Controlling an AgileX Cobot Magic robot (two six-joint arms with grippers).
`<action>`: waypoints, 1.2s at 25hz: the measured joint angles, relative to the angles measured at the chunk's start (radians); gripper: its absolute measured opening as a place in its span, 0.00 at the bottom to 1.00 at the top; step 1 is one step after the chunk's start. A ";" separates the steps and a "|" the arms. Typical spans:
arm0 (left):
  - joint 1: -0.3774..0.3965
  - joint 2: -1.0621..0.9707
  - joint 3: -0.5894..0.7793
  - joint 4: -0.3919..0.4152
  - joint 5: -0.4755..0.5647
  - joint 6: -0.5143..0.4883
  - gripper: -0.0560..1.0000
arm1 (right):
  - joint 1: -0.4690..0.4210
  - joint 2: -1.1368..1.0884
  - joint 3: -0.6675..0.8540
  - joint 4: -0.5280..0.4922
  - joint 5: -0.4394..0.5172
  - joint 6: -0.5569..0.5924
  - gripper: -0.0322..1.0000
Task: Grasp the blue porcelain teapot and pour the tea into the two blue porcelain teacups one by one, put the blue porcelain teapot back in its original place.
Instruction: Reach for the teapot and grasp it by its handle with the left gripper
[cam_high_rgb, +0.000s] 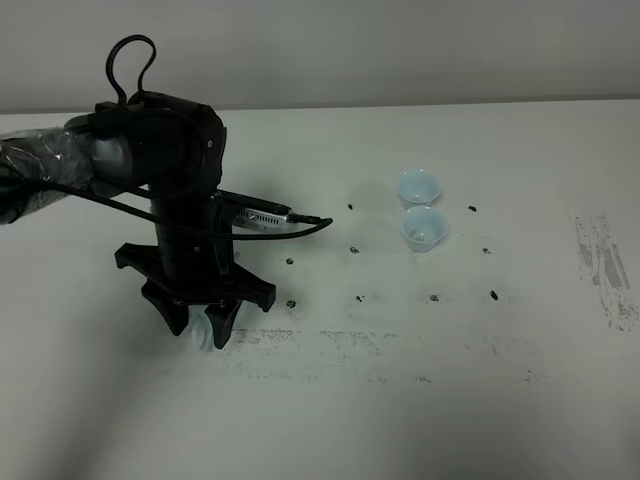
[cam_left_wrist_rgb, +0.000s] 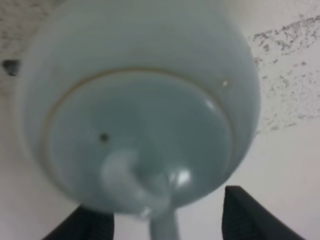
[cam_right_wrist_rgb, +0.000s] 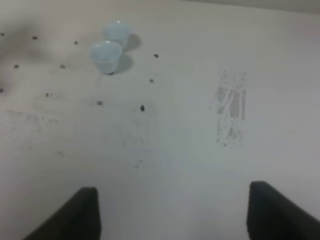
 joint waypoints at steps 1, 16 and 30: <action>0.000 0.005 0.000 -0.006 0.000 0.001 0.49 | 0.000 0.000 0.000 0.000 0.000 0.000 0.60; 0.000 0.013 -0.001 -0.010 0.000 0.007 0.27 | 0.000 0.000 0.000 0.000 0.000 0.000 0.60; -0.001 0.004 -0.008 0.009 0.000 0.016 0.11 | 0.000 0.000 0.000 0.000 0.000 0.000 0.60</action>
